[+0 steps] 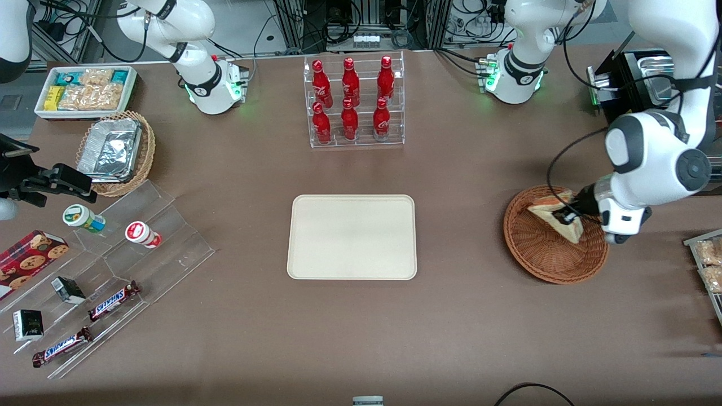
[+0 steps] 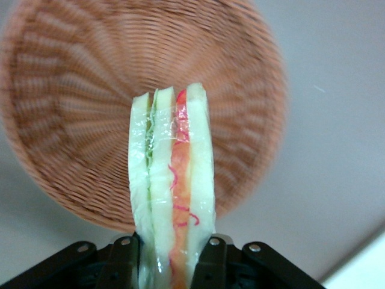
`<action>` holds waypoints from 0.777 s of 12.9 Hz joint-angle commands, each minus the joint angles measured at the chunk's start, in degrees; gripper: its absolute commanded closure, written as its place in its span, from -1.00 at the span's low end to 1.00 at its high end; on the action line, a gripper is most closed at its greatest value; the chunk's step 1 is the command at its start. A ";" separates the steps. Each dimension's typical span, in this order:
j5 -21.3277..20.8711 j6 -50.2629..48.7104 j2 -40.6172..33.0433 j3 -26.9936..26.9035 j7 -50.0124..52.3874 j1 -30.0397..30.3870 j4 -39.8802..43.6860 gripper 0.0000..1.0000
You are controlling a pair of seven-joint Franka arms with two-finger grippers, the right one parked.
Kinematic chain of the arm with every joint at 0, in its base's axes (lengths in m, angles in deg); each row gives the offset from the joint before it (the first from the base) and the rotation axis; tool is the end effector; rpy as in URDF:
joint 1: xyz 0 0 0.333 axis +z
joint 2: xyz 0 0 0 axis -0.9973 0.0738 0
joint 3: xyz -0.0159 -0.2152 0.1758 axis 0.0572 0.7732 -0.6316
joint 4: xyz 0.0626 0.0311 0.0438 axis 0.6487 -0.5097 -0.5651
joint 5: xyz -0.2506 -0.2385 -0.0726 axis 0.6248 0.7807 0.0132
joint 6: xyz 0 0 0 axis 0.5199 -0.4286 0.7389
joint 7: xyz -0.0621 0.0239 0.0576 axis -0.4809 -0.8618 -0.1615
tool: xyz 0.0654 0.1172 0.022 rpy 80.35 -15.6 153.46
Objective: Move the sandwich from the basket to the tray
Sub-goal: 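Carry the held sandwich over the cream tray and lower it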
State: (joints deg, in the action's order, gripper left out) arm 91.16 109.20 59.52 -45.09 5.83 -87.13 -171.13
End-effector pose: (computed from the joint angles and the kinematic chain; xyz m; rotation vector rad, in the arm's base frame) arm 0.5128 -0.0385 0.2989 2.9097 0.8830 -0.2383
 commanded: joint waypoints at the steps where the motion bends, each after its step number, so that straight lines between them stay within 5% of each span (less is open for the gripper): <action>1: -0.48 -0.93 1.23 -0.39 3.09 -8.28 2.91 0.38; 10: -5.32 -0.75 19.24 -0.39 2.65 -27.71 22.93 0.40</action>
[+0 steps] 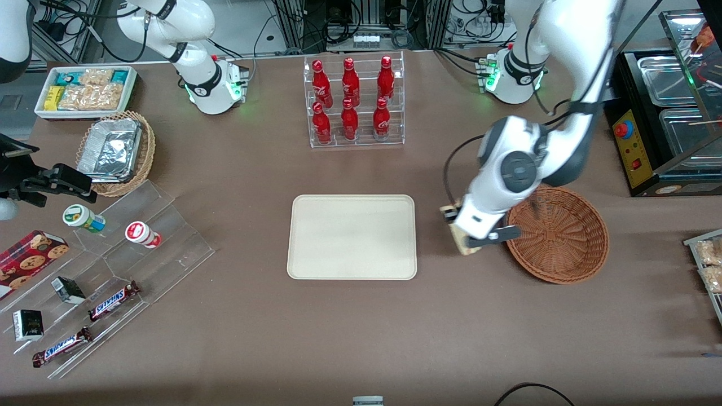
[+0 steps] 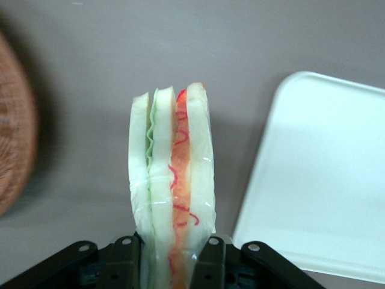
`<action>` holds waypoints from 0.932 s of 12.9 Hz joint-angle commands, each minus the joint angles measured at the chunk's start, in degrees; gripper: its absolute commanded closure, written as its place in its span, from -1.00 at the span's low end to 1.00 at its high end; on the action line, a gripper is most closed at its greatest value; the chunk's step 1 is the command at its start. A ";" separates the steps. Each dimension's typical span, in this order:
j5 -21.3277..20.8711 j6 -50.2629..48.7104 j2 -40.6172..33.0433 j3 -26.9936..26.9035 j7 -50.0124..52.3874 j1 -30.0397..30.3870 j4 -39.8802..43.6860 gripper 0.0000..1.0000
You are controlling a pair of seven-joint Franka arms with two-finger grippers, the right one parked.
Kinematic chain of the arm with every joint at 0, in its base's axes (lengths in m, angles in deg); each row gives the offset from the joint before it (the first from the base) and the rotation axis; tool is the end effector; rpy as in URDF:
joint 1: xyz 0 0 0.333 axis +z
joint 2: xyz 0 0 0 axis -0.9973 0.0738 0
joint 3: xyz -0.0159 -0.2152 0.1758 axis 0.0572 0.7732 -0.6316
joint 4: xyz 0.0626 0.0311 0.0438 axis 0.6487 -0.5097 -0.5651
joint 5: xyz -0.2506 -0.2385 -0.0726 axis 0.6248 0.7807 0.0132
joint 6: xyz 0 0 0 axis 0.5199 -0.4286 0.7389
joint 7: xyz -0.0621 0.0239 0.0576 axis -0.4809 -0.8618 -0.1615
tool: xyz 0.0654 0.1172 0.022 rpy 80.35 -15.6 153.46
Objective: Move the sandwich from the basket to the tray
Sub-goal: 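Carry the held sandwich over the cream tray and lower it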
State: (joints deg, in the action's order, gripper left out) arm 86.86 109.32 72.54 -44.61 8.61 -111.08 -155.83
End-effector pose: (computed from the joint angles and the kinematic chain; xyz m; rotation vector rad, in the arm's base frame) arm 0.5136 -0.2730 0.2798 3.0954 0.2613 -0.1736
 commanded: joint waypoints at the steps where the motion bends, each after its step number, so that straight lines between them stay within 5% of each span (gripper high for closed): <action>1: -1.11 -0.69 8.33 -0.87 -0.48 -5.69 9.49 0.40; 12: -1.55 8.27 18.01 -0.61 -0.66 -16.17 12.50 0.30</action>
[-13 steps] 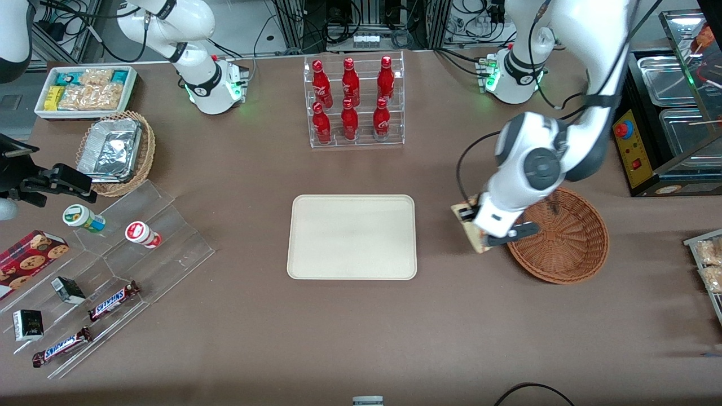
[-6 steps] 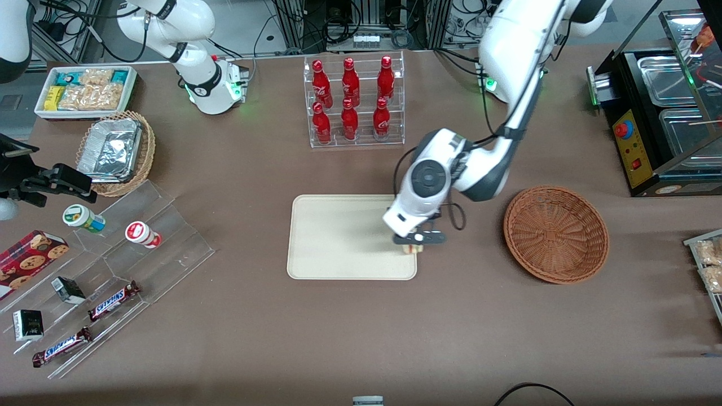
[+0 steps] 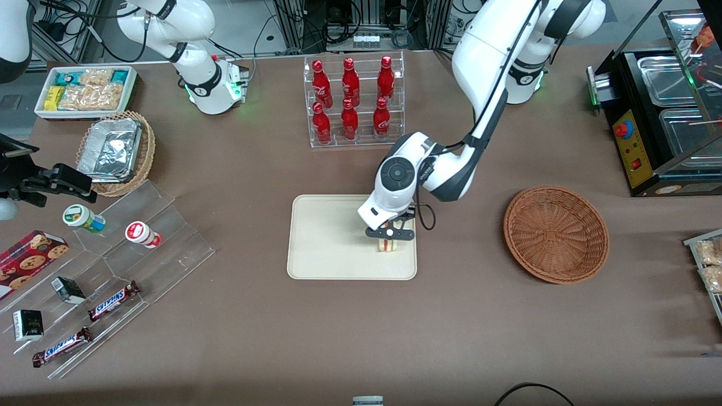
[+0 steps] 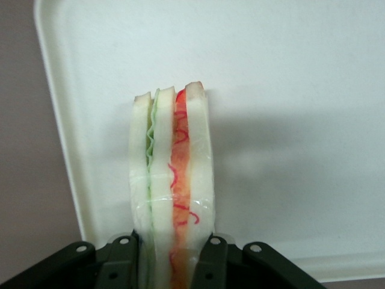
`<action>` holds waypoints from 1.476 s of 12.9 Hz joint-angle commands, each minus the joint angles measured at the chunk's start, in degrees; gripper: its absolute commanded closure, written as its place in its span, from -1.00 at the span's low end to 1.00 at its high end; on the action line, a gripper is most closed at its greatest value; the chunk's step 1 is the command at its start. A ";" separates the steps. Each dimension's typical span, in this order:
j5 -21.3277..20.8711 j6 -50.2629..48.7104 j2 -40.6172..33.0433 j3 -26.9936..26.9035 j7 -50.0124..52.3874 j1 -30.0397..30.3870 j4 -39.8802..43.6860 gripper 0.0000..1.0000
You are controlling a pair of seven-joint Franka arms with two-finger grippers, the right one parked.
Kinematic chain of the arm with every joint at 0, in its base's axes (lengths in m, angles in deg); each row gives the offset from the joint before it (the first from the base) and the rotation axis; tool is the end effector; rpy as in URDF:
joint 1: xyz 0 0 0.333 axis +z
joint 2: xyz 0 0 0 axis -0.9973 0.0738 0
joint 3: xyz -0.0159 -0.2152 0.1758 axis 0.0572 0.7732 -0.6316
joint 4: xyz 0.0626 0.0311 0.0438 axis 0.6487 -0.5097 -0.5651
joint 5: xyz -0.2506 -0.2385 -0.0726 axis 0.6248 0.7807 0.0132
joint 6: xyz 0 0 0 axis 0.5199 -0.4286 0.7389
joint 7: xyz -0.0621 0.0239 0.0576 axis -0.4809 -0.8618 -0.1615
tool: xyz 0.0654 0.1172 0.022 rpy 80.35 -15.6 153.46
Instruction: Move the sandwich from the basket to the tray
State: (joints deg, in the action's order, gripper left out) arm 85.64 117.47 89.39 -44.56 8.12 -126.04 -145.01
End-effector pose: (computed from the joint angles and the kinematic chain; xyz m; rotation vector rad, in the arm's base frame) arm 0.4627 -0.4258 0.1875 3.1057 -0.1588 -0.1213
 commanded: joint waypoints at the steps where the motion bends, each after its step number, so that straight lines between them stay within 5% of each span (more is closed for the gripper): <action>1: -0.24 0.12 1.68 -0.66 -0.17 -1.21 1.84 0.23; 5: -0.06 1.00 1.34 -0.75 0.27 -0.69 2.28 -1.00; 9: -0.06 -12.03 -8.56 -3.55 0.71 0.80 0.62 -1.00; 15: 2.14 -21.13 -25.10 -3.82 -0.16 12.92 -4.74 -1.00; 19: 2.14 -29.65 -33.01 -3.83 -15.68 25.91 -5.80 -1.00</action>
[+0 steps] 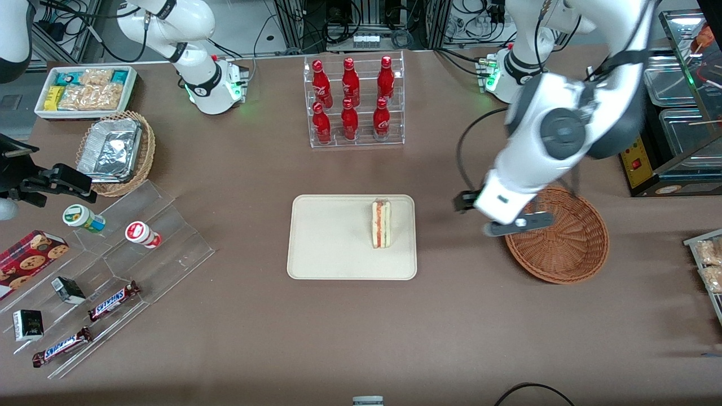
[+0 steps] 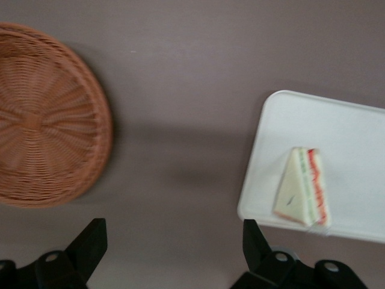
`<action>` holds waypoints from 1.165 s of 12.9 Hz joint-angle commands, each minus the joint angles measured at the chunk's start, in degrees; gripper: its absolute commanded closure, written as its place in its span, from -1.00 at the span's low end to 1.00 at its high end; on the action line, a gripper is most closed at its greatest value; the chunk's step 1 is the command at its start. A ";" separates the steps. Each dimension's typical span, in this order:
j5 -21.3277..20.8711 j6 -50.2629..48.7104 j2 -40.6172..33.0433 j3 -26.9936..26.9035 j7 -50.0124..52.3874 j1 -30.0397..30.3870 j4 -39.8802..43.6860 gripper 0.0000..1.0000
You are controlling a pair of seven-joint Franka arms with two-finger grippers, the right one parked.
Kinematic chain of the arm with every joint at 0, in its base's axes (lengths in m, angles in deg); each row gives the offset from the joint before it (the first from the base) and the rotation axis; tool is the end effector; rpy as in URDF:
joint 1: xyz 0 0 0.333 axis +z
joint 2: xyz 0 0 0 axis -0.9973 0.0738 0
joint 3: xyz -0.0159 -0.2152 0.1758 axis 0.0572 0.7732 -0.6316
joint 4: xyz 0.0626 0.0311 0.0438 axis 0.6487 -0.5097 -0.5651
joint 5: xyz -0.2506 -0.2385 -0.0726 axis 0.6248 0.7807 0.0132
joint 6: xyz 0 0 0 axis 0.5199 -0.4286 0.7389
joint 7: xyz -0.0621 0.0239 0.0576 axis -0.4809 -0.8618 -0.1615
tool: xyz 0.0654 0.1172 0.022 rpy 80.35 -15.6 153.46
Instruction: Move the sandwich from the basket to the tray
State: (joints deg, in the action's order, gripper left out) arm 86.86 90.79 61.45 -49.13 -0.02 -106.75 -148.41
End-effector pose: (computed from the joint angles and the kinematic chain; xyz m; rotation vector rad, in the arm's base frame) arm 0.5287 -0.1896 0.4204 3.0920 0.2249 -0.1582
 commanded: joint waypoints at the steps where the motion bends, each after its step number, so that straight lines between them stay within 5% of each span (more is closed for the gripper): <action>1: 0.91 -4.39 -7.00 0.75 -10.98 10.31 -2.49 -1.00; 6: -0.93 -8.17 -13.25 0.75 -12.94 19.12 -2.49 -1.00; 15: -3.21 -14.15 -10.19 1.01 -14.70 18.52 6.38 -1.00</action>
State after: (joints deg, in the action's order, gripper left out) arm 84.44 79.90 48.48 -48.21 -13.56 -88.38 -146.54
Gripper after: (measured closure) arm 0.000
